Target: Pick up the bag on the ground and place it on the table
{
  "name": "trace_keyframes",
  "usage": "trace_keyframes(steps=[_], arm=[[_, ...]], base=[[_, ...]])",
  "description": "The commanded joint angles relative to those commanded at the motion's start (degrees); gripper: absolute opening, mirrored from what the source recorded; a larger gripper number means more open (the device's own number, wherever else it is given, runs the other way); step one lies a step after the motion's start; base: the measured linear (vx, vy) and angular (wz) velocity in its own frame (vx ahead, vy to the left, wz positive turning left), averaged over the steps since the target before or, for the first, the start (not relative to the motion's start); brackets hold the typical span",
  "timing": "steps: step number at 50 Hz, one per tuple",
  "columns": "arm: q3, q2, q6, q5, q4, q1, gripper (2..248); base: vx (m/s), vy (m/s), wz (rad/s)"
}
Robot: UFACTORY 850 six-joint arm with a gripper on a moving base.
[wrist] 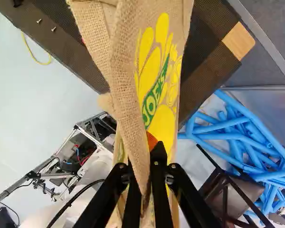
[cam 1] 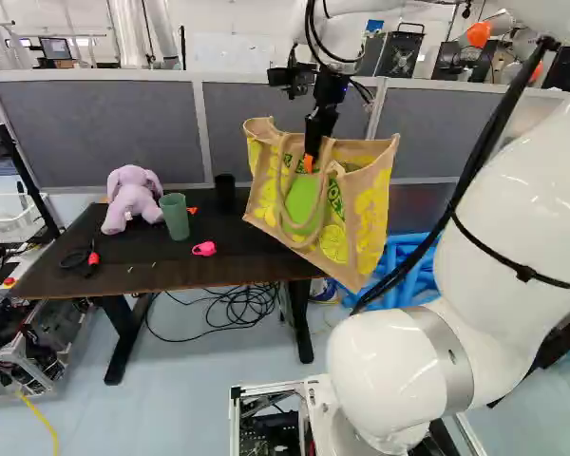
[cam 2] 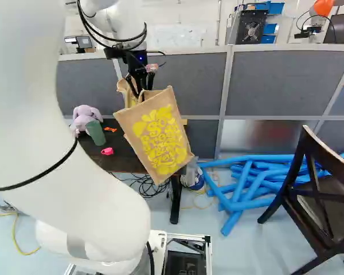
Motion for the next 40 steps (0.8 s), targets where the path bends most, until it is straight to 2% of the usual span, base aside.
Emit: trace_keyframes(steps=[24, 30, 40], arm=[[-5.5, -5.4, 0.1, 0.0, 0.0, 1.1, 25], [-6.3, -6.1, 2.3, 0.0, 0.0, 1.4, 25], [-6.5, -6.3, 7.9, 0.0, 0.0, 1.5, 25]], base=[[0.0, 0.0, 0.0], [0.0, 0.0, 0.0], [0.0, 0.0, 0.0]])
